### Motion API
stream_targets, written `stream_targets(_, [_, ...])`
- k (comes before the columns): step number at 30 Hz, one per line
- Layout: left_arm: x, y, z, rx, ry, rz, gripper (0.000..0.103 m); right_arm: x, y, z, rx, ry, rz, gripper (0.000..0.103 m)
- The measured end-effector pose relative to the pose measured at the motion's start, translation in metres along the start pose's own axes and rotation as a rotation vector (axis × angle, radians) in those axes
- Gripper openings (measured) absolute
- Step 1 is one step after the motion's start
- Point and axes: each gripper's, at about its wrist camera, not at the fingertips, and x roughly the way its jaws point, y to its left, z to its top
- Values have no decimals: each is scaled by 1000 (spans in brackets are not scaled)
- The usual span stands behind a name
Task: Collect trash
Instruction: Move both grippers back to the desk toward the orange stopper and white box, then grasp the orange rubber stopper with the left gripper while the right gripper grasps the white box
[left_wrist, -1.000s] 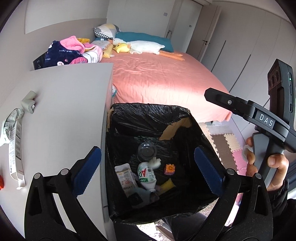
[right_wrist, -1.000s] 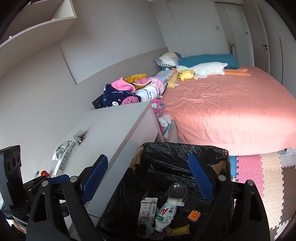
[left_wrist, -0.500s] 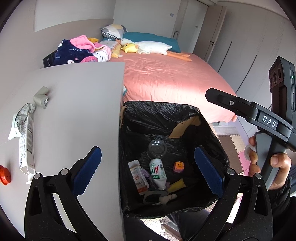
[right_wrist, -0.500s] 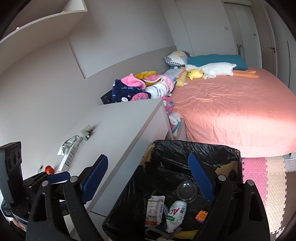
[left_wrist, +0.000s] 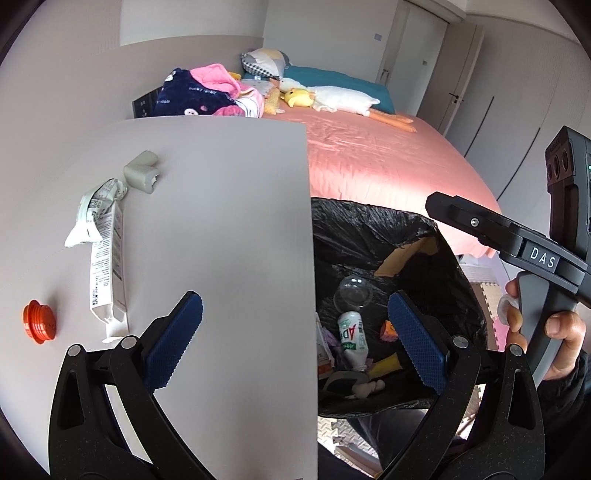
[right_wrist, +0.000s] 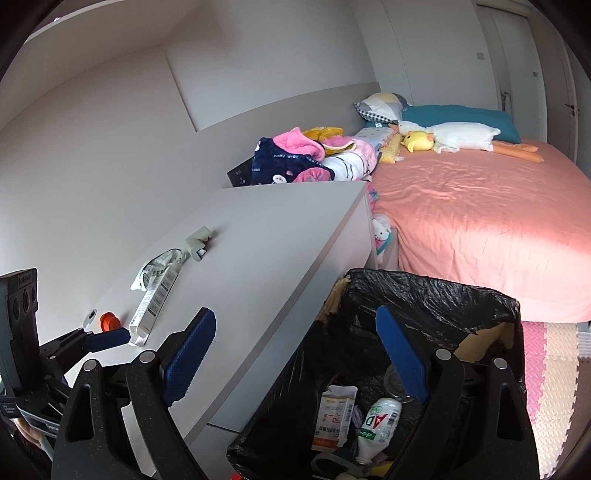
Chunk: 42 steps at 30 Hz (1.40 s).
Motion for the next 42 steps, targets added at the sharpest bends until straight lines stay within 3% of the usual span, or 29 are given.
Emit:
stream_targets(20, [-30, 92, -20, -137, -23, 130, 97, 57, 75, -2, -88, 82, 71, 89])
stream_targets(29, [-38, 140, -33, -202, -30, 223, 97, 85, 107, -3, -117, 125, 89, 89])
stream_targets(39, [-28, 182, -43, -267, 12, 298, 97, 118, 140, -8, -139, 183, 129, 89])
stream_targets(42, [-23, 197, -44, -312, 36, 316, 84, 126, 151, -8, -152, 194, 140, 89])
